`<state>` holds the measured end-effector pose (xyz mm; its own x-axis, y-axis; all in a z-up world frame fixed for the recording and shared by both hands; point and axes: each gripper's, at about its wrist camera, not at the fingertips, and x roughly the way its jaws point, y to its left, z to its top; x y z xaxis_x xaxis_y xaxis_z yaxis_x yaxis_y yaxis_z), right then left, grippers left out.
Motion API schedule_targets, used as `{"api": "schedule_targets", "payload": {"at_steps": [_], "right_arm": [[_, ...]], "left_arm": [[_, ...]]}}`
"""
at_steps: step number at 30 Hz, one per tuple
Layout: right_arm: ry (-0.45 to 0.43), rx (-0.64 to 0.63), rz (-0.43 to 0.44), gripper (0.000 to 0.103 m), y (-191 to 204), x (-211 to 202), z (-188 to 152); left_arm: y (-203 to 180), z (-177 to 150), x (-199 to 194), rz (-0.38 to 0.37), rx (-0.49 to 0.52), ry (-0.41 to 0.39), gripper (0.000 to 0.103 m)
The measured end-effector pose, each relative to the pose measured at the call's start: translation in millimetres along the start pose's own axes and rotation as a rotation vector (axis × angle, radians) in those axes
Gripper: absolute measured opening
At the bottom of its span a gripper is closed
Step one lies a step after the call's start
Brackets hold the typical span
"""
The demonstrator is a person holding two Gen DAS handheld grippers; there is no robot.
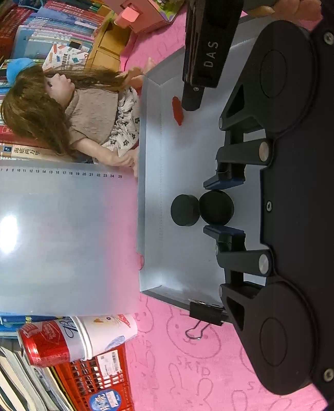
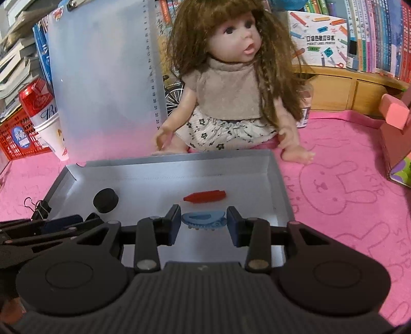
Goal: Organize rigid objects
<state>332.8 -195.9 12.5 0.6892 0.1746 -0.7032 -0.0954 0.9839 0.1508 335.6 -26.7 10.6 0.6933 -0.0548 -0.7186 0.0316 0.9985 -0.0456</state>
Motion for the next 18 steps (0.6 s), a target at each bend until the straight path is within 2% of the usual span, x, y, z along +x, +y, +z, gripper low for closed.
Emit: {"api": "schedule_targets", "payload": {"at_steps": [18], "right_arm": [[-0.006, 0.013, -0.013, 0.044, -3, 16, 1]], "left_arm": [[-7, 2, 10, 0.037, 0.066, -0.029, 0.029]]}}
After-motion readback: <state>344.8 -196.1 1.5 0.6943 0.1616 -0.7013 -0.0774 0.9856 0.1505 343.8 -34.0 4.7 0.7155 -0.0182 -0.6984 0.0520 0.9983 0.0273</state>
